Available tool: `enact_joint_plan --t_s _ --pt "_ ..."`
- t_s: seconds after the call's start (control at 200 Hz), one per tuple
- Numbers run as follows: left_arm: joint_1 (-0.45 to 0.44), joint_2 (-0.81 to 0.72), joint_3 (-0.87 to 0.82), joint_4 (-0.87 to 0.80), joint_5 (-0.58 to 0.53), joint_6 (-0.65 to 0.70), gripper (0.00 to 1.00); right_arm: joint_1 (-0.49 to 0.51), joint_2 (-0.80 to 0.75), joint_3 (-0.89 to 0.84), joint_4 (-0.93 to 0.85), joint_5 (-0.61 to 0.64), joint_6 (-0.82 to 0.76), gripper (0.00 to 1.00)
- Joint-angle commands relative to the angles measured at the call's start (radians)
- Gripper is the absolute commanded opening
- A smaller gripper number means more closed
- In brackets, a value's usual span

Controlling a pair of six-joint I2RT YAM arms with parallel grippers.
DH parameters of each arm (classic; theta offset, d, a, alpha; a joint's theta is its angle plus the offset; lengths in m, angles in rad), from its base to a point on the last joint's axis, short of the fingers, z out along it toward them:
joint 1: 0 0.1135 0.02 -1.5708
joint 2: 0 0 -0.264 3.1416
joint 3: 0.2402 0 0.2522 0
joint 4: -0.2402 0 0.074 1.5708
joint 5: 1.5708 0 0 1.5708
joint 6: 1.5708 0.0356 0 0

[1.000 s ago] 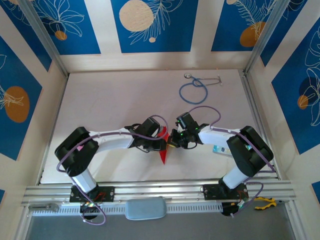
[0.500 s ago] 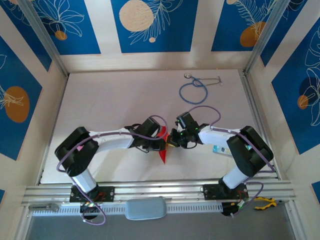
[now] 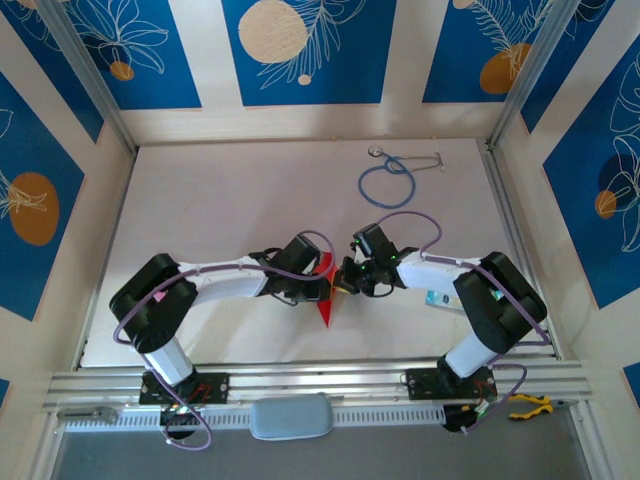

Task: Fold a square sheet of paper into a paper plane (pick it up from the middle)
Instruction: Move a paper plane to the center of the table.

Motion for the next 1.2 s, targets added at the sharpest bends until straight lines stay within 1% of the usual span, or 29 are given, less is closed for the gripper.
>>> enact_joint_plan --t_s 0.0,0.36,0.52,0.74,0.93,1.045,1.196 --pt "-0.01 0.008 -0.005 0.011 0.005 0.001 0.36 -0.005 0.006 -0.013 0.009 -0.03 0.017 0.01" --pt "-0.01 0.034 0.012 0.02 0.033 0.013 0.31 -0.005 0.005 -0.018 0.01 -0.03 0.017 0.01" --pt "-0.01 0.034 0.015 0.019 0.03 0.012 0.24 -0.005 0.006 -0.019 0.012 -0.03 0.017 0.01" --pt "-0.01 0.03 0.019 0.024 0.03 0.007 0.24 -0.005 0.009 -0.022 0.016 -0.032 0.02 0.01" --pt "-0.01 0.047 0.025 0.053 0.055 -0.008 0.26 -0.01 0.009 -0.032 0.03 -0.04 0.024 0.02" --pt "-0.01 0.056 0.016 0.084 0.065 -0.028 0.27 -0.014 0.009 -0.042 0.048 -0.052 0.033 0.01" --pt "-0.01 0.066 0.016 0.078 0.062 -0.03 0.27 -0.02 0.008 -0.05 0.062 -0.062 0.04 0.01"
